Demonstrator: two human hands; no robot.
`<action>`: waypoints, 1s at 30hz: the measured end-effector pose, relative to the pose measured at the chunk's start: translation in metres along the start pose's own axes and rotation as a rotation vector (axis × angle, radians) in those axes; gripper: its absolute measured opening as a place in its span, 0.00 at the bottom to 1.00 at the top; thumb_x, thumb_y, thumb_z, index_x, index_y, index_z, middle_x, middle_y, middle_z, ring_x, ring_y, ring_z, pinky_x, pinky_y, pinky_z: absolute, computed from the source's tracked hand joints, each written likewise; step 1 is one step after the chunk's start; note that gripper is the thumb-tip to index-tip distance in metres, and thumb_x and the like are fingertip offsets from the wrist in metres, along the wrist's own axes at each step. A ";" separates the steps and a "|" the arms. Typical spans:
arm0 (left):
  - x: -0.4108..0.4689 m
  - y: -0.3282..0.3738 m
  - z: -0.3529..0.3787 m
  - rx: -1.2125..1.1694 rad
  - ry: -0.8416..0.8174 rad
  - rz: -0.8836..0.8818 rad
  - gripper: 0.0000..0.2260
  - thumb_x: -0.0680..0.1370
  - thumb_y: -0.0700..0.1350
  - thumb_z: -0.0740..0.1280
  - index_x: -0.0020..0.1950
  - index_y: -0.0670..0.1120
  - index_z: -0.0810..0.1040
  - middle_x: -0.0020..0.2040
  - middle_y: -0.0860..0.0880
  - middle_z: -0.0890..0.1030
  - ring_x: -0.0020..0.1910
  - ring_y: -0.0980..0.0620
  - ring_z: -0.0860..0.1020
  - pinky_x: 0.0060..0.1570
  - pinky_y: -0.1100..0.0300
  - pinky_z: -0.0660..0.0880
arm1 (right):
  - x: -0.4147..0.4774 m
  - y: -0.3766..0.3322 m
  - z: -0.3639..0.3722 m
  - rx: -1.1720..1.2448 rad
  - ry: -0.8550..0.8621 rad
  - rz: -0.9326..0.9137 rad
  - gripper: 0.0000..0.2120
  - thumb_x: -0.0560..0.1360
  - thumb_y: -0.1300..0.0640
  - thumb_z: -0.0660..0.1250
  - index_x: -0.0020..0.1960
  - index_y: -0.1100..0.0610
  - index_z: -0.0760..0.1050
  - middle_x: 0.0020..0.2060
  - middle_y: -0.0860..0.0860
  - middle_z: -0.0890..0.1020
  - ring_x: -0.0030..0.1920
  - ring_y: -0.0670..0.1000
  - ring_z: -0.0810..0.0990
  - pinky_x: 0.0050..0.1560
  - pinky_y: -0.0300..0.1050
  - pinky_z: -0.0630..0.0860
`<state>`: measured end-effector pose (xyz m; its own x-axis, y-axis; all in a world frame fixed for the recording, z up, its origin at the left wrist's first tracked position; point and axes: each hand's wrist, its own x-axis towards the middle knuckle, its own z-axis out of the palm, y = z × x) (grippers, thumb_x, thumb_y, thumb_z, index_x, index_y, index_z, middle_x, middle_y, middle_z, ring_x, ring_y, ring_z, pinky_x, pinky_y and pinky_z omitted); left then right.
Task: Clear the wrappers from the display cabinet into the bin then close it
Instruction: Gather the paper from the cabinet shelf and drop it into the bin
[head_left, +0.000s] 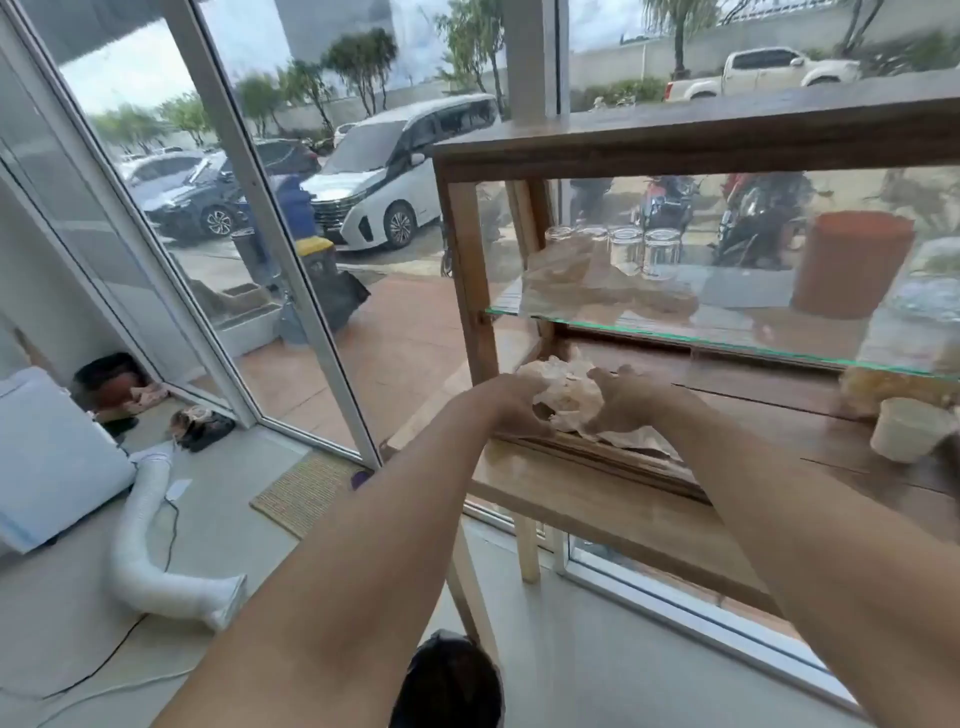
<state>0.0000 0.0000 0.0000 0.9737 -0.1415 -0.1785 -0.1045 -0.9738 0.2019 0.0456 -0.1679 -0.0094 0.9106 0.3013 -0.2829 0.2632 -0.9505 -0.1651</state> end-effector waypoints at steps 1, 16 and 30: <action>0.004 0.001 -0.001 -0.016 -0.009 0.012 0.34 0.75 0.54 0.70 0.78 0.47 0.62 0.76 0.45 0.69 0.73 0.44 0.69 0.67 0.56 0.67 | 0.004 0.001 0.002 0.017 -0.008 0.026 0.43 0.72 0.40 0.69 0.79 0.48 0.49 0.76 0.59 0.58 0.75 0.64 0.60 0.70 0.59 0.64; 0.106 -0.039 0.029 -0.108 -0.048 0.122 0.56 0.62 0.64 0.76 0.81 0.58 0.45 0.82 0.44 0.43 0.81 0.43 0.40 0.77 0.41 0.52 | 0.033 0.006 0.032 0.206 0.021 0.302 0.49 0.68 0.36 0.68 0.79 0.45 0.43 0.79 0.60 0.49 0.78 0.65 0.49 0.75 0.62 0.54; 0.157 -0.053 0.043 -0.227 -0.129 0.348 0.27 0.65 0.52 0.78 0.62 0.47 0.78 0.53 0.49 0.79 0.54 0.48 0.77 0.54 0.55 0.75 | 0.062 0.004 0.050 0.284 0.146 0.238 0.33 0.70 0.49 0.69 0.74 0.47 0.64 0.71 0.55 0.71 0.70 0.59 0.69 0.68 0.54 0.69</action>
<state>0.1497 0.0218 -0.0798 0.8535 -0.4895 -0.1785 -0.3609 -0.8025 0.4751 0.0871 -0.1497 -0.0748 0.9767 0.0416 -0.2105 -0.0405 -0.9276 -0.3714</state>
